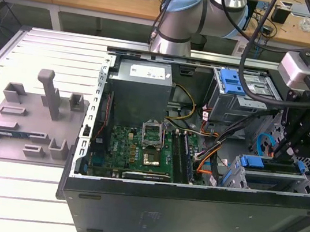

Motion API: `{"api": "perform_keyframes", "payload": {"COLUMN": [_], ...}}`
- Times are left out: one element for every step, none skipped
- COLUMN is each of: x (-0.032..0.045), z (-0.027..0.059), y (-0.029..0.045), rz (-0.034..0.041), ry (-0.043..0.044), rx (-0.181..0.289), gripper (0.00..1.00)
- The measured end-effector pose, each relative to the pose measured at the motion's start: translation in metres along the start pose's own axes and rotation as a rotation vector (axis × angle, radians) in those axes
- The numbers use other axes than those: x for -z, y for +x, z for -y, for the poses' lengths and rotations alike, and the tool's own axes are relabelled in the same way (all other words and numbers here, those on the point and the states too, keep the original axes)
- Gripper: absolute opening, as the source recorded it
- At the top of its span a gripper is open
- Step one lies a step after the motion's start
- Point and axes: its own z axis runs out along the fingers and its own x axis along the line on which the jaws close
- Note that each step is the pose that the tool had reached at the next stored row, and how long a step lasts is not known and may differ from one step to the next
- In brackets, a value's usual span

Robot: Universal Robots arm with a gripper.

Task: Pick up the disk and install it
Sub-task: 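Insert the second disk wire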

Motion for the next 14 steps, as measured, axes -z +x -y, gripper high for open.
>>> {"api": "perform_keyframes", "payload": {"x": [-0.0002,-0.0004,-0.0008,-0.0009,-0.0011,-0.0013,-0.0017,-0.0021,-0.0026,-0.0032,-0.0036,-0.0039,-0.0041,-0.0044], "z": [0.0000,0.0000,0.0001,0.0001,0.0001,0.0001,0.0001,0.0001,0.0001,0.0001,0.0002,0.0002,0.0003,0.0005], "y": [0.0000,0.0000,0.0000,0.0000,0.0000,0.0000,0.0000,0.0000,0.0000,0.0000,0.0000,0.0000,0.0000,0.0000], "rz": [0.0000,-0.0002,-0.0001,-0.0001,-0.0001,0.0000,-0.0001,0.0000,0.0000,0.0000,-0.0001,-0.0002,-0.0002,-0.0002], "ry": [0.0000,0.0000,0.0000,0.0000,0.0000,0.0000,0.0000,0.0000,0.0000,0.0000,0.0000,0.0000,0.0000,0.0000], "rx": [0.000,0.000,0.000,0.000,0.000,0.000,0.000,0.000,0.000,0.000,0.000,0.000,0.000,0.000], "gripper": [0.16,0.16,0.16,0.16,0.16,0.16,0.16,0.16,0.16,0.16,0.16,0.16,0.16,0.16]}}
